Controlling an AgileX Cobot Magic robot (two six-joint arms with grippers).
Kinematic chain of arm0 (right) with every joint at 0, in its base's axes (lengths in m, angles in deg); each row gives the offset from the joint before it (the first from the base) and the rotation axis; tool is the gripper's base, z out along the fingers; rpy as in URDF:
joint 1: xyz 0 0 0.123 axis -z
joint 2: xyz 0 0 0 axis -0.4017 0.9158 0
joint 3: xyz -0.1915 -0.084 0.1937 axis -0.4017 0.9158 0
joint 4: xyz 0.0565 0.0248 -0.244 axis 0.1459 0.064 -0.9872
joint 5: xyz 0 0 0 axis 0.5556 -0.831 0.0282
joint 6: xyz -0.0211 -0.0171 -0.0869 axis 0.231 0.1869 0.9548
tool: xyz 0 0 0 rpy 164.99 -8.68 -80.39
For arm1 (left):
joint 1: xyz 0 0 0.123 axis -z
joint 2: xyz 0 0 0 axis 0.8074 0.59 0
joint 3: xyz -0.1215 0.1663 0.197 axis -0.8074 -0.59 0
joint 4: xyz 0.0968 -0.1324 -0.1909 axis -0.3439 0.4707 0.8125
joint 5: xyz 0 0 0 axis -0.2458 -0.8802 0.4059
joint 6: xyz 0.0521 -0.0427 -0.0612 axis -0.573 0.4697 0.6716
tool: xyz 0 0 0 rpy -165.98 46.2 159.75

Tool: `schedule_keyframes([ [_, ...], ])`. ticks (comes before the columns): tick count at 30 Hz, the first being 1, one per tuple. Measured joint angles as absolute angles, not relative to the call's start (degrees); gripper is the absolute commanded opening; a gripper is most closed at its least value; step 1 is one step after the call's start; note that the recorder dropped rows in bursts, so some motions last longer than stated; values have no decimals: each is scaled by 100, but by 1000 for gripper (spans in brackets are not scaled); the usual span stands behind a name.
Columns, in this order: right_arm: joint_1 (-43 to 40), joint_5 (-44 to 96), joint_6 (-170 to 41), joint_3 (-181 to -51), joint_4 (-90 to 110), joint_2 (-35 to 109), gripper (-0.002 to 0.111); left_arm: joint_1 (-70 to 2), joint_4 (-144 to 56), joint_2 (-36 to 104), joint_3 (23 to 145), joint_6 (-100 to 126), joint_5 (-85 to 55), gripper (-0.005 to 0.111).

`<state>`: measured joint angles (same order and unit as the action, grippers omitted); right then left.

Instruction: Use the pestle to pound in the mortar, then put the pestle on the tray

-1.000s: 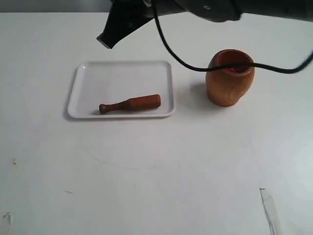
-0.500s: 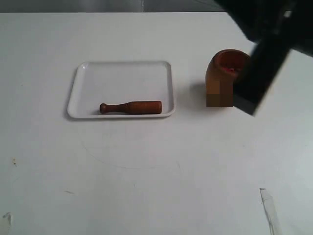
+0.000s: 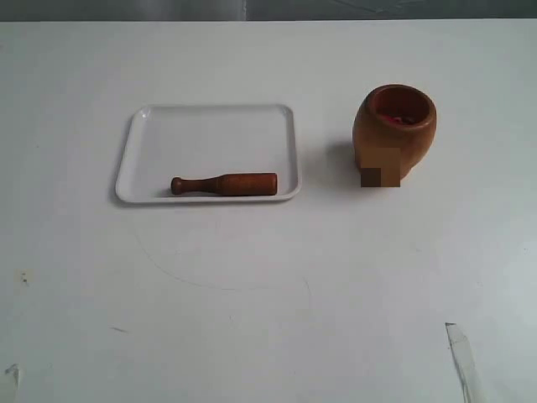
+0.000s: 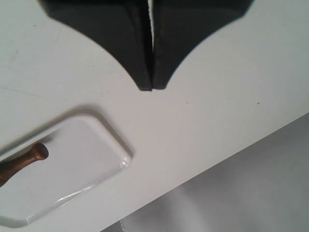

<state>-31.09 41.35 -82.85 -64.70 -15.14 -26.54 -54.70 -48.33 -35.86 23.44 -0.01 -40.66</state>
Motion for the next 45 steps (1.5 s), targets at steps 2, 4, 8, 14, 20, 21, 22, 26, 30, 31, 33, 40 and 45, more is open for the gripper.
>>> schedule_keyframes([
  [2,-3109,4181,-8299,-6155,-1501,-2981,0,-5470,-4833,-3586,2344,-1,-4066,0],
  [4,-3109,4224,-8299,-5850,-1501,-3236,0,-5470,-4833,-3586,2344,-1,-4066,0],
  [8,-3109,4275,-8299,-5319,-1501,-3470,0,-5470,-4833,-3586,2344,-1,-4066,0],
  [14,-3109,3315,-8310,-5104,-761,-3484,0,-5470,-4833,-3586,2344,-1,-4066,0],
  [20,-3109,1924,-8332,-5100,144,-3484,0,-5470,-4833,-3586,2344,-1,-4066,0],
  [21,-3109,1839,-8343,-5100,273,-3484,0,-5470,-4833,-3586,2344,-1,-4066,0],
  [22,-3109,1759,-8354,-5100,416,-3484,0,-5470,-4833,-3586,2344,-1,-4066,0],
  [26,-3109,1524,-8354,-5100,1021,-3484,0,-5470,-4833,-3586,2344,-1,-4066,0],
  [30,-3109,1462,-8433,-5100,1330,-3484,0,-5470,-4833,-3586,2344,-1,-4066,0],
  [31,-3109,1452,-8433,-5100,1308,-3484,0,-5470,-4833,-3586,2344,-1,-4066,0],
  [33,-3109,1358,-8433,-5100,1238,-3484,0,-5470,-4833,-3586,2344,-1,-4066,0],
  [40,-3109,665,-8136,-5100,1114,-3484,0,-5470,-4833,-3586,2344,-1,-4066,0],
  [45,-3173,642,-7369,-5100,1093,-3484,0,-5470,-4833,-3586,2344,-1,-4066,0],
])
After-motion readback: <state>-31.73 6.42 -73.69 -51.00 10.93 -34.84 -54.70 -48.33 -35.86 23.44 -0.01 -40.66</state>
